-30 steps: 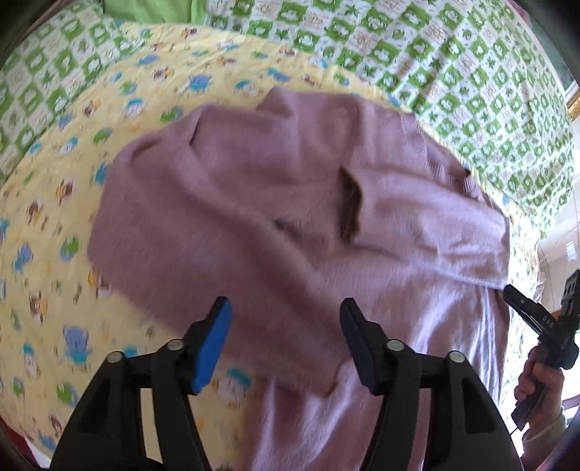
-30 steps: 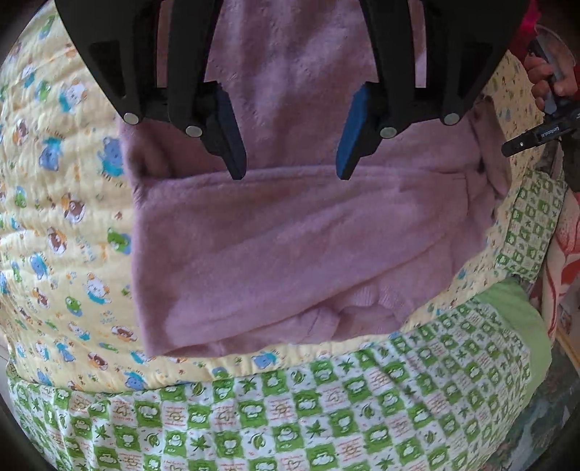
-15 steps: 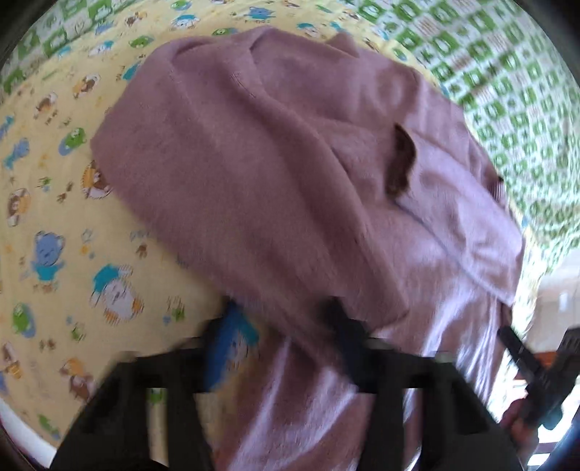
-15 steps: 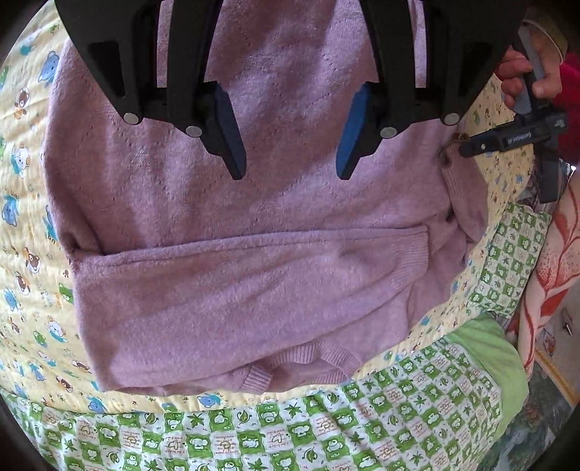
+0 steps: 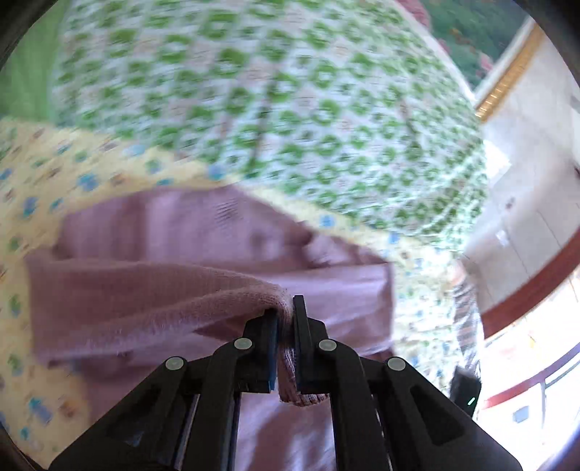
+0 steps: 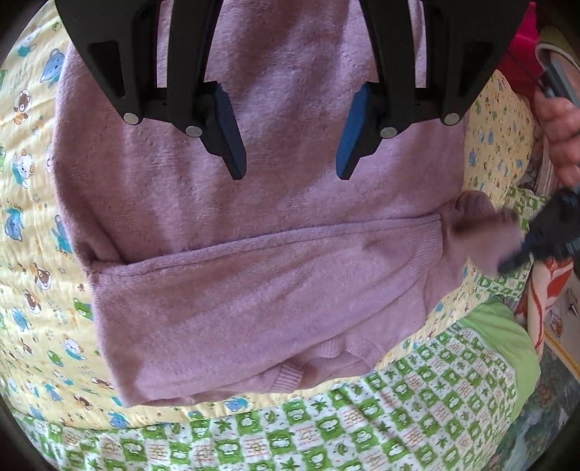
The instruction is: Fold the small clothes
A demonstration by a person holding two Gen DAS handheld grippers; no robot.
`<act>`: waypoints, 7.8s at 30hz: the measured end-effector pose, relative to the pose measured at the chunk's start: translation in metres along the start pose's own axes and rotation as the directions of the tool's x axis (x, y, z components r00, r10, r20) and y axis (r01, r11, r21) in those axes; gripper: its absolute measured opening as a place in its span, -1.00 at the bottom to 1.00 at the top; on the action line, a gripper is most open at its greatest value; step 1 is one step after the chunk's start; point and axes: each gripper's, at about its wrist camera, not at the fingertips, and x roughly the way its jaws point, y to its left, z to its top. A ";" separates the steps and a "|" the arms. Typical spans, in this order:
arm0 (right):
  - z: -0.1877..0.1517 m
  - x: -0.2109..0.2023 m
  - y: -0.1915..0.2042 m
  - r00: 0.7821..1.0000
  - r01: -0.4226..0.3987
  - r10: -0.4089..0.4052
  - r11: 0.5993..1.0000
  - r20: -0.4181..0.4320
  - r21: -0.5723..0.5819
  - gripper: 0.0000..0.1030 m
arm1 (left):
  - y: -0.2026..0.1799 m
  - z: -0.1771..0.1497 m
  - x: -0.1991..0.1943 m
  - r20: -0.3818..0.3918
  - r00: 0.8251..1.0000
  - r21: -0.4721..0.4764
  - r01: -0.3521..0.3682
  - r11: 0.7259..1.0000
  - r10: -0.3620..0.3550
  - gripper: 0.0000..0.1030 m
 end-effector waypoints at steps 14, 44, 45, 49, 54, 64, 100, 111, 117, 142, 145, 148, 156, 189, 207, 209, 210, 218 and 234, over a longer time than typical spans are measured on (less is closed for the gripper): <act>0.017 -0.002 -0.060 0.999 0.040 -0.043 0.992 0.020 0.122 0.03 | -0.034 -0.040 0.154 -0.263 0.964 0.120 0.082 0.989 -0.048 -0.51; 0.124 -0.076 0.006 0.823 0.394 -0.220 0.885 0.523 -0.247 -0.87 | 0.138 -0.040 0.046 -0.106 0.829 0.043 -0.548 0.835 0.549 0.03; 0.123 -0.068 -0.004 0.836 0.400 -0.239 0.881 0.493 -0.252 -0.86 | 0.142 -0.038 0.049 -0.107 0.823 0.035 -0.558 0.829 0.559 0.03; 0.098 -0.008 -0.050 0.909 0.382 -0.315 0.892 0.273 -0.243 -0.86 | 0.161 -0.038 0.048 -0.124 0.808 -0.039 -0.584 0.811 0.576 0.01; 0.063 0.018 -0.059 0.934 0.346 -0.308 0.907 0.180 -0.240 -0.85 | 0.198 -0.044 0.028 -0.143 0.851 -0.221 -0.524 0.822 0.505 0.03; 0.054 0.041 -0.060 0.949 0.314 -0.293 0.905 0.117 -0.288 -0.65 | 0.218 -0.048 0.016 -0.142 0.898 -0.305 -0.440 0.844 0.417 0.03; 0.129 0.047 -0.110 0.968 0.251 -0.250 0.967 0.034 -0.049 -0.84 | 0.176 0.008 0.067 -0.157 0.853 -0.031 -0.508 0.861 0.498 0.12; 0.089 -0.018 -0.102 0.967 0.229 -0.230 0.973 0.109 0.024 -0.10 | 0.175 -0.034 0.001 -0.182 0.870 -0.034 -0.471 0.882 0.457 0.10; 0.037 -0.035 -0.096 0.976 0.213 -0.214 0.976 0.048 0.035 -0.10 | 0.171 -0.088 -0.038 -0.239 0.880 -0.036 -0.429 0.902 0.409 0.14; -0.180 -0.135 -0.077 0.985 0.154 -0.145 0.983 -0.098 0.096 -0.10 | 0.163 -0.295 -0.167 -0.438 0.854 0.014 -0.307 0.951 0.283 0.29; -0.195 -0.139 -0.082 0.988 0.130 -0.116 0.982 -0.103 0.134 -0.10 | 0.161 -0.309 -0.170 -0.455 0.848 0.017 -0.297 0.955 0.272 0.35; -0.210 -0.140 -0.086 0.988 0.117 -0.099 0.979 -0.116 0.165 -0.10 | 0.157 -0.321 -0.166 -0.485 0.829 0.044 -0.295 0.954 0.279 0.39; -0.223 -0.132 -0.084 0.990 0.093 -0.070 0.977 -0.122 0.193 -0.10 | 0.141 -0.321 -0.144 -0.501 0.838 0.015 -0.242 0.970 0.216 0.42; -0.123 -0.164 -0.056 0.991 -0.074 0.067 0.995 0.117 0.065 -0.86 | 0.107 -0.168 -0.160 -0.174 0.978 0.041 -0.111 0.993 0.117 -0.87; 0.098 -0.067 -0.071 0.967 0.052 -0.054 0.999 0.249 0.018 -0.86 | 0.109 0.031 -0.002 -0.048 0.967 0.050 -0.248 0.968 0.250 -0.88; 0.115 -0.052 -0.077 0.970 0.052 -0.056 0.998 0.237 0.022 -0.86 | 0.114 0.041 0.012 -0.050 0.964 0.041 -0.258 0.965 0.260 -0.88; 0.122 -0.046 -0.079 0.971 0.055 -0.058 0.998 0.233 0.021 -0.86 | 0.118 0.046 0.019 -0.051 0.963 0.034 -0.262 0.965 0.263 -0.88; 0.158 0.003 -0.099 0.978 0.072 -0.078 0.997 0.192 0.041 -0.86 | 0.141 0.066 0.068 -0.067 0.952 -0.009 -0.299 0.954 0.298 -0.89; 0.177 -0.001 -0.130 0.966 0.076 -0.111 0.985 0.233 0.155 0.17 | 0.146 0.075 0.058 -0.019 0.914 -0.007 -0.406 0.914 0.406 0.21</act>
